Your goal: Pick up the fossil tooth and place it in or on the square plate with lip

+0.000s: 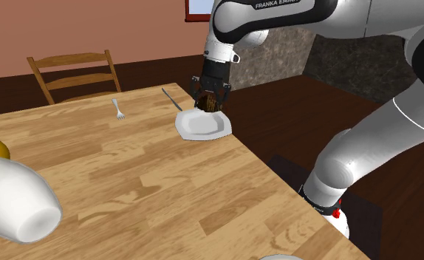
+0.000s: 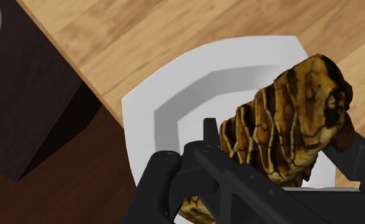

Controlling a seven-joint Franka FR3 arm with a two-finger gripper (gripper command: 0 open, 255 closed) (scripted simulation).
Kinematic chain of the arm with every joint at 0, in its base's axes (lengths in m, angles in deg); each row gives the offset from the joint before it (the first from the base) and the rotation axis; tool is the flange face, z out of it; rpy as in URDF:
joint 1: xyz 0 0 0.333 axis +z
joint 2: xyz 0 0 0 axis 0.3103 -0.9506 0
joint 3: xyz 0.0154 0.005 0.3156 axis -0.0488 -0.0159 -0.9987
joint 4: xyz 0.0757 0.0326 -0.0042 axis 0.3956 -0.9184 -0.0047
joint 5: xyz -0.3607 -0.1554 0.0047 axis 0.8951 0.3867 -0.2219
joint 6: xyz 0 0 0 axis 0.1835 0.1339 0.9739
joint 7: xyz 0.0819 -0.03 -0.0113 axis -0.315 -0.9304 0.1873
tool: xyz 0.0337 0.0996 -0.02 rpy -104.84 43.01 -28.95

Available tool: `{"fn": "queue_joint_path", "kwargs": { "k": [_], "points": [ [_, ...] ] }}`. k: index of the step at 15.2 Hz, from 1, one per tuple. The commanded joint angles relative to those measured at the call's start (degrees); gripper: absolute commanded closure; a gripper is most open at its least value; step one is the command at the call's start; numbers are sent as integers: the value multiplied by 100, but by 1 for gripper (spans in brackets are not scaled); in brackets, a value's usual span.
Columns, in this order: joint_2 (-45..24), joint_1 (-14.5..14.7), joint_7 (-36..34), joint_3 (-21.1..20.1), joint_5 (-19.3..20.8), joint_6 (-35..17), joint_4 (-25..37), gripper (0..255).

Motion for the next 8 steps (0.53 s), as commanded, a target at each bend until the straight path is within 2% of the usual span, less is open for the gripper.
{"fn": "queue_joint_path", "kwargs": {
  "k": [1,8],
  "points": [
    [-459,-81,44,38,120,32,466,255],
    [-532,-59,171,-2,65,-491,3,255]
  ]
}}
